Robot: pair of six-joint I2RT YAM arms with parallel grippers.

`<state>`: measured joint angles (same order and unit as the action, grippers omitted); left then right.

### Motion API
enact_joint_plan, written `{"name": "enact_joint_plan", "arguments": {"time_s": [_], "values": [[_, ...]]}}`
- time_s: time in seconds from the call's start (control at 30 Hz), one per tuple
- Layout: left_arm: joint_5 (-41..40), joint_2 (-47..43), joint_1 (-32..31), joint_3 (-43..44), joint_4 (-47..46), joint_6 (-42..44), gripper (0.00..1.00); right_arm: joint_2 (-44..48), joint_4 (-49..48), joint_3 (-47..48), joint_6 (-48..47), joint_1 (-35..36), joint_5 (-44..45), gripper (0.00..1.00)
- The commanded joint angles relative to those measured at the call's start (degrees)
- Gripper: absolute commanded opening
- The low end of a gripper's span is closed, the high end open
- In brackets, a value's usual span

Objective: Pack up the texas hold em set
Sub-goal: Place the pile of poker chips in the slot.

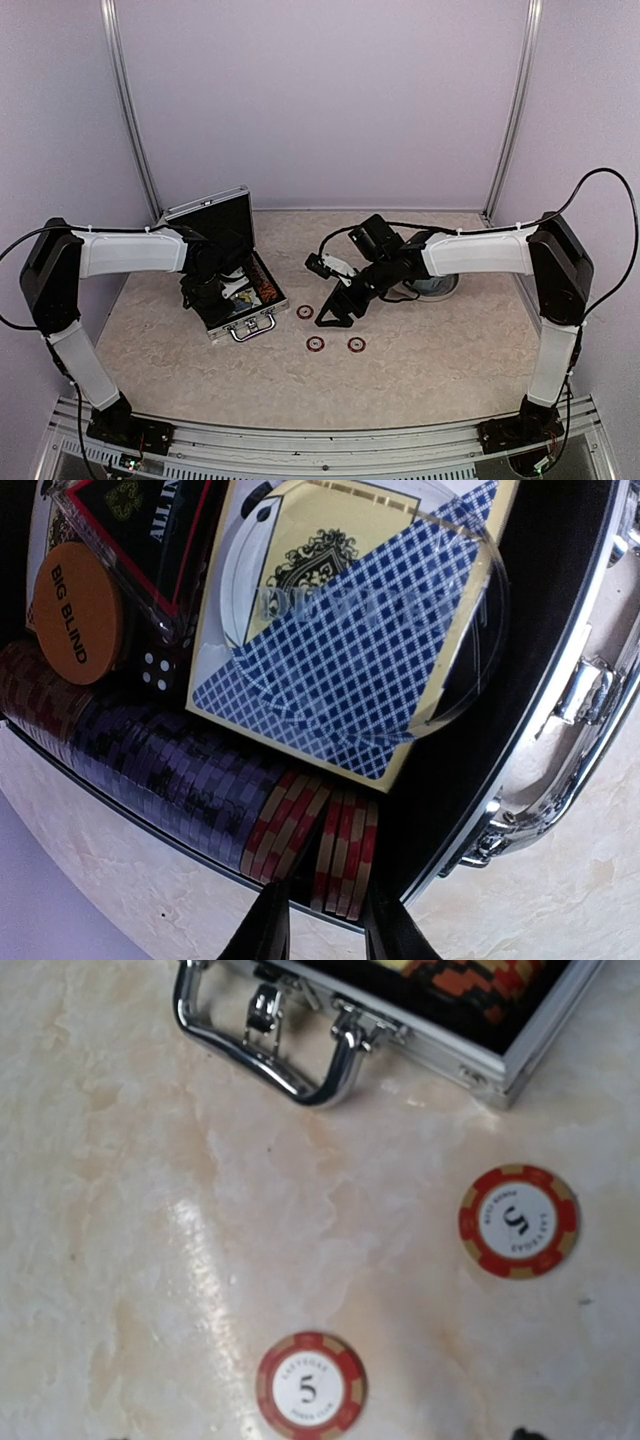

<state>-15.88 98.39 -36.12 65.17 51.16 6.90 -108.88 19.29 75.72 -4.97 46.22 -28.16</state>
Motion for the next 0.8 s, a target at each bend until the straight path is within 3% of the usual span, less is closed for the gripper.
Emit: {"name": "enact_joint_plan", "arguments": {"time_s": [0.0,0.57,0.77], "values": [[-2.1,-0.8,0.8,0.0,-0.9,-0.3,0.27,-0.7,0.8,2.0,-0.4,-0.6,-0.7,0.81],[-4.0,-2.8,2.2,-0.3,-1.0,-1.5,0.27,-1.0,0.6,1.7,-0.4,-0.6,-1.0,0.81],[-4.7,-3.3,2.9,-0.9,-1.6,-1.8,0.33,-1.1,0.6,1.8,-0.4,-0.6,-1.3,0.81]]}}
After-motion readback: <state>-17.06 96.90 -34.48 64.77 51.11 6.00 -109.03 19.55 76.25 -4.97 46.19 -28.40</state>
